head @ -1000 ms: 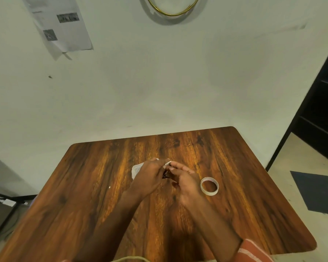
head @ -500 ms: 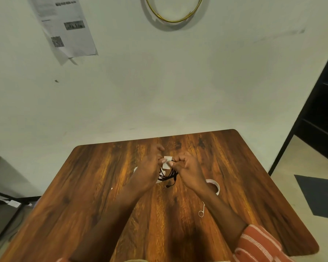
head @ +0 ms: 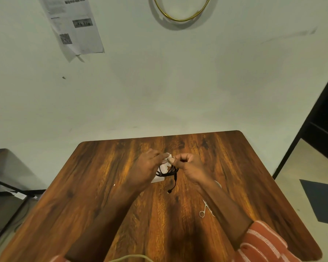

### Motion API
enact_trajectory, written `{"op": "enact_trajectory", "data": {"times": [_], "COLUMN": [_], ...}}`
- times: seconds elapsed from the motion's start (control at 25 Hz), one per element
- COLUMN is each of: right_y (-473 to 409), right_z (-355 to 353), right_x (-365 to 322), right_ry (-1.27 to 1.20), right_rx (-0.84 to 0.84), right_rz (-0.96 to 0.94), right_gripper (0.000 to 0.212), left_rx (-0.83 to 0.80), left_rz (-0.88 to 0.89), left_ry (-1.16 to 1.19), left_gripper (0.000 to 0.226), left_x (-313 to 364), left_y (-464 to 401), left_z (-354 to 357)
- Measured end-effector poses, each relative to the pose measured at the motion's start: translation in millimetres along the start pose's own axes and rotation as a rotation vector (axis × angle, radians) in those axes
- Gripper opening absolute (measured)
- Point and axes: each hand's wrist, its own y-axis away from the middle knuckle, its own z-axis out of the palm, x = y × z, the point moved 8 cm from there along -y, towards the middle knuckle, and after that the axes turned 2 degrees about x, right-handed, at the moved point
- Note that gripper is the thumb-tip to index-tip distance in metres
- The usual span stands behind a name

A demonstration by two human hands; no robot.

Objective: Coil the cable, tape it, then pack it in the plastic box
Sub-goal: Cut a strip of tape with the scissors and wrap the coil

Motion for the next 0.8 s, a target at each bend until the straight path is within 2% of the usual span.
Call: {"op": "enact_trajectory", "data": {"times": [0.08,0.2,0.24,0.28,0.36,0.44,0.6,0.72,0.8], "right_y": [-4,-6,-4,-4,-6,-13,-34,-44,-51], "right_z": [0,1,5,11,22,23,12,8,7], "right_x": [-1,-8,-12,-14,-11,-3,15,22,23], "right_ry": [0.155,0.617,0.759,0.858,0.989,0.996,0.666,0.716,0.749], "right_rx": [0.027,0.136,0.140,0.099,-0.020,-0.085,-0.090,-0.062,-0.030], "right_rz": [-0.055,-0.272,-0.369,-0.459,-0.527,-0.474,-0.234,-0.226,-0.218], "right_gripper": [0.013,0.003,0.006,0.012,0.012,0.014,0.012,0.013,0.014], "left_rx": [-0.021,-0.134,-0.159,-0.182,-0.206,-0.178,-0.084,-0.058,0.025], "left_rz": [0.006,-0.070,-0.113,-0.169,-0.288,-0.373,-0.479,-0.573,-0.709], "left_ry": [-0.036,-0.115,-0.089,-0.029,0.155,0.315,0.465,0.522,0.501], "left_gripper": [0.021,0.013,0.012,0.012,0.014,0.013,0.013,0.022,0.024], "left_x": [1,1,-1,-4,-13,-21,-28,-43,-75], "left_y": [-4,-5,-4,-4,-3,-1,1,8,19], "left_z": [-2,5,7,7,7,7,8,18,28]}}
